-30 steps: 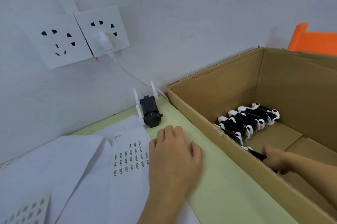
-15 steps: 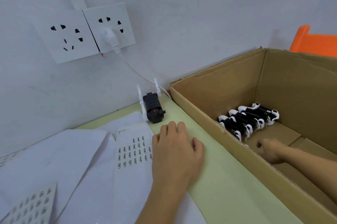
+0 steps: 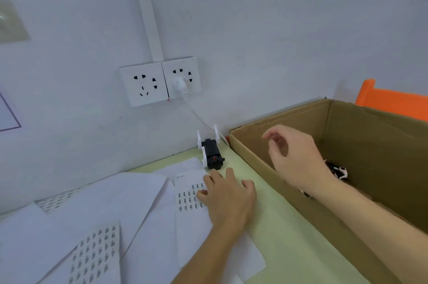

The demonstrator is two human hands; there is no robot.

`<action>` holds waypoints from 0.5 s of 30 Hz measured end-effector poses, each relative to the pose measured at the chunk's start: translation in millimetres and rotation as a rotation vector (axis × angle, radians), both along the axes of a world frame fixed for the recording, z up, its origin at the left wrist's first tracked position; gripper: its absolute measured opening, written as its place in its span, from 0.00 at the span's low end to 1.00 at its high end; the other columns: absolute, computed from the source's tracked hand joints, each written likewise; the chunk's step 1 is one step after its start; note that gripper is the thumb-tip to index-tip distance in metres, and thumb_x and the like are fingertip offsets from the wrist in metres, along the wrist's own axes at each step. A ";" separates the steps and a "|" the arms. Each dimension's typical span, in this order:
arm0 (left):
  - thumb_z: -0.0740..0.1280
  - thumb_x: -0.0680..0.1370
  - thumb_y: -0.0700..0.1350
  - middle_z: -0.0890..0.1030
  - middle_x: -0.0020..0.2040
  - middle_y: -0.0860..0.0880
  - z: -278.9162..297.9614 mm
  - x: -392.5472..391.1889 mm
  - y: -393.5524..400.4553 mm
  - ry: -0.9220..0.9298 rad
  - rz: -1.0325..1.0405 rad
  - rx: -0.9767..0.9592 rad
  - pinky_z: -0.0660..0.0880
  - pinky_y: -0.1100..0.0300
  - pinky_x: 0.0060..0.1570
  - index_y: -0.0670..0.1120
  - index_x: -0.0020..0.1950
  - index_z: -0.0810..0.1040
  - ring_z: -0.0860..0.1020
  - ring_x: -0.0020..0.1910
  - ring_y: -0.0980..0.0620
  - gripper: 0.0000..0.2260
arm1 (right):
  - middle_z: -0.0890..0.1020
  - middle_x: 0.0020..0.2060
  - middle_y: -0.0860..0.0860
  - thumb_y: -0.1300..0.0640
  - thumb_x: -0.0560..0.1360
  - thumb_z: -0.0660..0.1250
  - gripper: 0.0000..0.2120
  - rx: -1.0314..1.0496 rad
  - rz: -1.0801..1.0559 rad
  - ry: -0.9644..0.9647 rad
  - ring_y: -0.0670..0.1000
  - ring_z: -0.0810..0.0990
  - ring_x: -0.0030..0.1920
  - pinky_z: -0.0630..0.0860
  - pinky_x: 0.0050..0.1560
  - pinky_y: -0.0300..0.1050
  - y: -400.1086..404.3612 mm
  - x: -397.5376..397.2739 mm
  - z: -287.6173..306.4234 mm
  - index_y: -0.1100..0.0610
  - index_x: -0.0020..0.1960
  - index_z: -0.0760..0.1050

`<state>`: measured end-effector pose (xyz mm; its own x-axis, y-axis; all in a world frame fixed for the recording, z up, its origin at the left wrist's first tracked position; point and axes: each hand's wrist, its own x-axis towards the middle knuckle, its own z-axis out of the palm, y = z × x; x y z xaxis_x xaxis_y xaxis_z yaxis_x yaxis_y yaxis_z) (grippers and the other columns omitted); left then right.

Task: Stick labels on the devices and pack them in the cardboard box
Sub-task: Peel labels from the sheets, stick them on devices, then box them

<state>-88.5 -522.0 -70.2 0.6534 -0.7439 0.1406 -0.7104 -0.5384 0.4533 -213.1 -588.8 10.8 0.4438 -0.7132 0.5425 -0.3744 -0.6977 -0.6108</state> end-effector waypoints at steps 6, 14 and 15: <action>0.58 0.80 0.42 0.77 0.45 0.48 32.8 32.4 2.1 0.708 0.217 -0.258 0.67 0.49 0.65 0.48 0.41 0.72 0.74 0.51 0.45 0.09 | 0.79 0.45 0.47 0.53 0.76 0.54 0.12 0.081 0.148 0.510 0.50 0.78 0.46 0.76 0.45 0.48 109.6 13.1 -32.7 0.50 0.50 0.76; 0.58 0.78 0.39 0.82 0.37 0.42 45.6 58.7 19.9 1.165 0.226 -0.490 0.68 0.56 0.42 0.40 0.37 0.77 0.74 0.34 0.49 0.13 | 0.81 0.46 0.43 0.54 0.73 0.57 0.19 -0.232 0.160 0.466 0.45 0.81 0.45 0.75 0.40 0.39 139.9 29.2 -38.1 0.42 0.60 0.77; 0.58 0.78 0.39 0.83 0.36 0.43 44.9 58.6 21.5 1.166 0.224 -0.496 0.68 0.56 0.43 0.40 0.37 0.77 0.74 0.34 0.49 0.13 | 0.80 0.48 0.43 0.53 0.72 0.60 0.19 -0.285 0.124 0.593 0.42 0.80 0.47 0.75 0.43 0.34 140.6 47.2 -32.1 0.45 0.61 0.75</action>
<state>-29.9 -500.5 -25.3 0.6800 -0.6351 -0.3664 0.3225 -0.1896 0.9274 -165.9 -448.1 -21.3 0.7944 -0.5023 0.3414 -0.4964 -0.8609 -0.1115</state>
